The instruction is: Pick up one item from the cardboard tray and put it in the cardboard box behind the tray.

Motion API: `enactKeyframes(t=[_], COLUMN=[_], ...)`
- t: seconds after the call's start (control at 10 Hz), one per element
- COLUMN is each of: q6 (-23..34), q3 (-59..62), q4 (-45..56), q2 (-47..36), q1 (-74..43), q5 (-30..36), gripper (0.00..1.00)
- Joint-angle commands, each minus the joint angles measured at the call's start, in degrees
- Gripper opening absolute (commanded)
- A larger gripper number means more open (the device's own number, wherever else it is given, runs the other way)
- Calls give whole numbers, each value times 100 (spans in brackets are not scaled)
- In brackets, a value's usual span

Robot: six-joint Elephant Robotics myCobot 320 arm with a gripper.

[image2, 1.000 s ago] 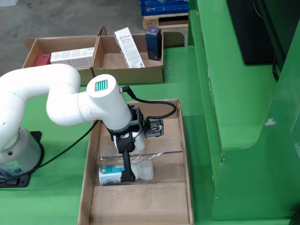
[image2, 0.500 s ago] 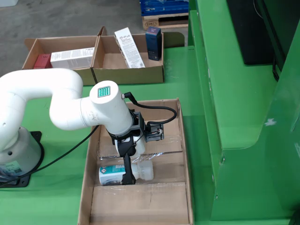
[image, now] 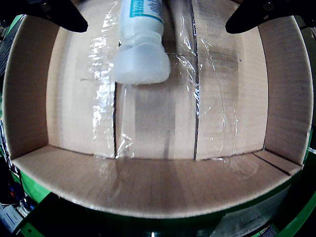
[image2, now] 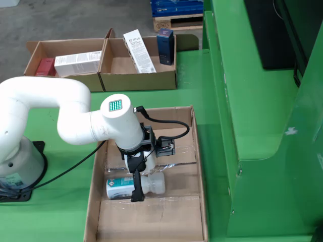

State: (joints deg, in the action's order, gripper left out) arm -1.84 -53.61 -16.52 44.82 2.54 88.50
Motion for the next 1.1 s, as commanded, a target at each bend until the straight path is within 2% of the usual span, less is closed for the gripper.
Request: enactKeyframes(t=[0.0,1.0], q6=[-57,-76], q3=[-76,-328], q4=[-215,-429], q2=[-141,21], q1=[77,51], q5=[-50,-30], gripper=[100,100])
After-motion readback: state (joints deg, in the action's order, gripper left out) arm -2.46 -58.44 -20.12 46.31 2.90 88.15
